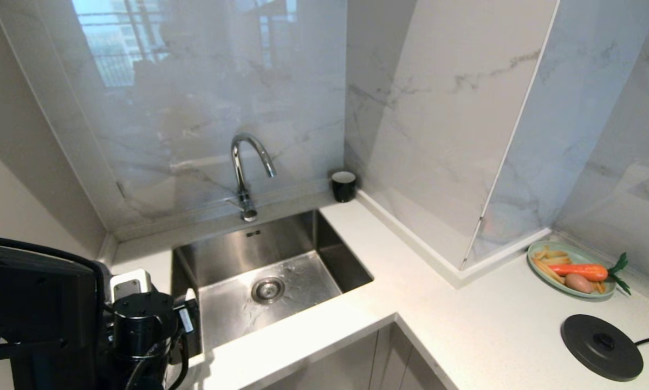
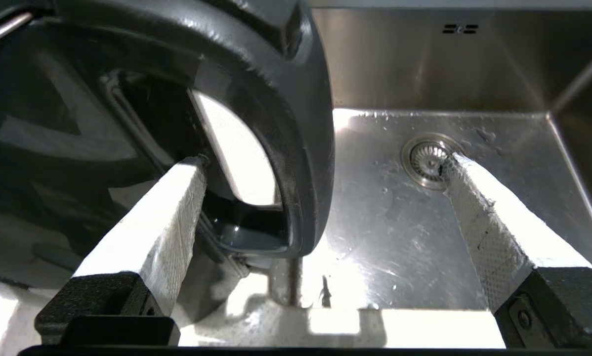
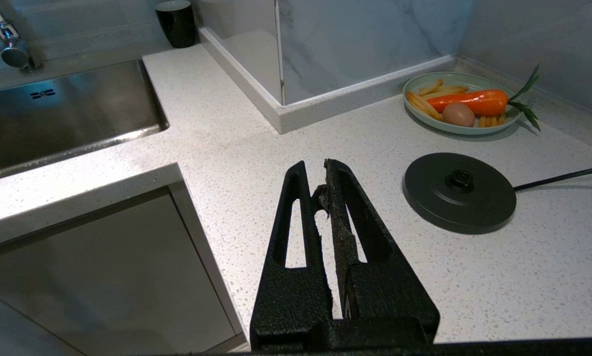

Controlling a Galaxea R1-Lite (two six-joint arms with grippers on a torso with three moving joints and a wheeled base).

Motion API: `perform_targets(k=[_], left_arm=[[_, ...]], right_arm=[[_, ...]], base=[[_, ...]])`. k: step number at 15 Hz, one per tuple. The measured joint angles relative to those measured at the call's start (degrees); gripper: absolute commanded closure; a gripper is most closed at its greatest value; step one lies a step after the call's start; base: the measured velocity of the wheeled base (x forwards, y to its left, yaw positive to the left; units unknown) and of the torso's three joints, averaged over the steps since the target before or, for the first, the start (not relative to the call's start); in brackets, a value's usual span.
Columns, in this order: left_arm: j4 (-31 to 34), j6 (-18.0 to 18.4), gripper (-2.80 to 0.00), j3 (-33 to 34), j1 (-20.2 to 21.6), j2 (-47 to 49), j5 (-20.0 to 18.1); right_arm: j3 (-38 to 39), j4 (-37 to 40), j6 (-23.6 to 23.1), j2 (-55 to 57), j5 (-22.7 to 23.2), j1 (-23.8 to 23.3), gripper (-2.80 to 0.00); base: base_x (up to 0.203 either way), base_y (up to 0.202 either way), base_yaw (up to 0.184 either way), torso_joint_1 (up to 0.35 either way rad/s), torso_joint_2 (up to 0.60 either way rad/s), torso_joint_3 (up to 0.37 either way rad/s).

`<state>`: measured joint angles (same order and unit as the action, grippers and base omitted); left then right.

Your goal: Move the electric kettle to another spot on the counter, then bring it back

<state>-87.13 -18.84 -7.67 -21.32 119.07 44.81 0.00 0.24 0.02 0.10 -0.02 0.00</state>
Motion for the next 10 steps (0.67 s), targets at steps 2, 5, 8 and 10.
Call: perform_targets(k=[2,5,8,10], left_arm=[[0.0,-0.16,-2.8,1.14,-0.72,-0.38,-0.83],[-0.02,-0.22,-2.8,2.65,-1.0,-0.63,-1.89],[-0.02,-0.61,-2.8,3.63,-0.98,-0.78,-2.03],[-0.02,-1.0,-2.8,4.7,-0.98,-0.79,-2.01]], right_arm=[[0.0,0.01,-0.02,0.0,0.0,0.0,0.0],[0.0,0.0,-0.02,0.0,-0.02,0.0,0.0],[0.0,0.0,-0.02,0.0,-0.02,0.0,0.0],[0.0,0.0,-0.02,0.0,-0.02,0.0,0.0]], base=[[0.0,0.0,0.0,0.0,0.0,0.0],[0.0,0.0,0.0,0.0,0.0,0.0],[0.0,0.0,0.0,0.0,0.0,0.0],[0.0,0.0,0.0,0.0,0.0,0.0]])
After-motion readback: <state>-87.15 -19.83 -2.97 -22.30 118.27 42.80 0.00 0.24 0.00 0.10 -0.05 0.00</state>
